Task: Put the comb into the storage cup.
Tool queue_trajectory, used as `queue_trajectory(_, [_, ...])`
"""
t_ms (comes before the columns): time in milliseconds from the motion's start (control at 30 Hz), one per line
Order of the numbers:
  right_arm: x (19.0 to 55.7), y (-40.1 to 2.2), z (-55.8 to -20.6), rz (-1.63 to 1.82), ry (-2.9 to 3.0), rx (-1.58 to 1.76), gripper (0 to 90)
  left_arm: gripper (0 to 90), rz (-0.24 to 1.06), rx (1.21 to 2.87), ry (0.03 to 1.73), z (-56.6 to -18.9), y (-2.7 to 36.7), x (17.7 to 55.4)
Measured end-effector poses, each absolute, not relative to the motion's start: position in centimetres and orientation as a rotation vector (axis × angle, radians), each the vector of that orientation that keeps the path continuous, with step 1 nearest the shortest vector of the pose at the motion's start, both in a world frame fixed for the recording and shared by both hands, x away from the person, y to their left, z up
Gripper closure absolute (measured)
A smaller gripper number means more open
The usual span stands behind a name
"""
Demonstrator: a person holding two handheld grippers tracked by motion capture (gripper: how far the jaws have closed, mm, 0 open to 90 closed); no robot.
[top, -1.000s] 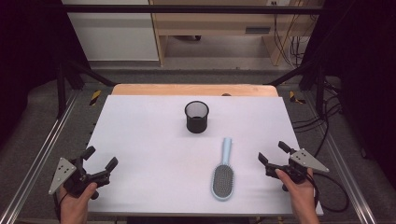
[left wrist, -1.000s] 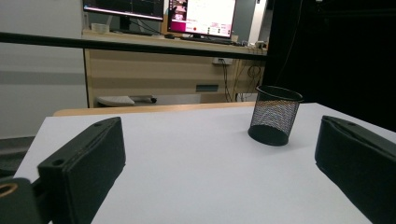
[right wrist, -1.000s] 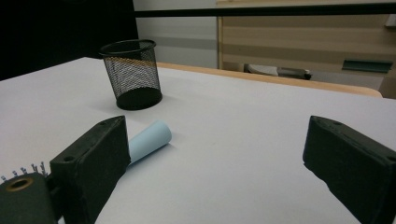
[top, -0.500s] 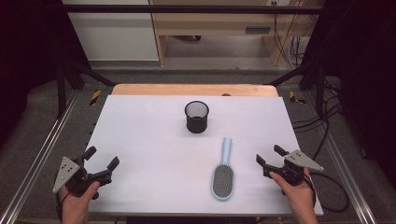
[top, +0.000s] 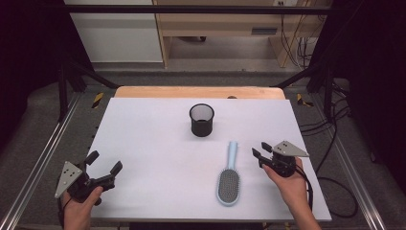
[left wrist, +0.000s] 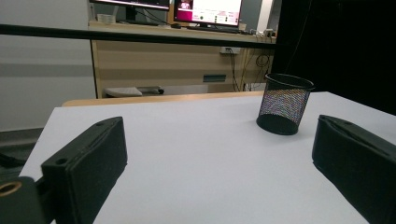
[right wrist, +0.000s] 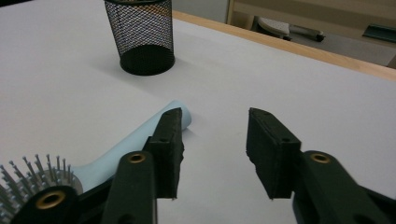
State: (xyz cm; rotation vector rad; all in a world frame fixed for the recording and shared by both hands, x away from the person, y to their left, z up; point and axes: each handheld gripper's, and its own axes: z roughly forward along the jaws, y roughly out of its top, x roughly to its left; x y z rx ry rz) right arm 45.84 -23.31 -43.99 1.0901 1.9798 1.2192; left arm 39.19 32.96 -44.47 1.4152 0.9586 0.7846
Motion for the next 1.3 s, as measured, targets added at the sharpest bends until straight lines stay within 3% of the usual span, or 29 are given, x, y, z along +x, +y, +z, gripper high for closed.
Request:
queue_trajectory(133, [46.9,-22.4,-43.1,1.191,2.019,1.035,71.7,3.3,0.788,1.419,0.958,-44.5,32.9,39.2])
queue_trajectory(500, [49.4,-20.0,-42.0,1.142,2.100,0.989,88.4,3.3,0.803,1.437,0.952,-44.5,32.7,39.2])
queue_trajectory(1300, [51.6,-14.1,-43.5,0.997,2.319,0.839,90.0,3.5,0.805,1.456,0.940,-44.5,32.5,39.3])
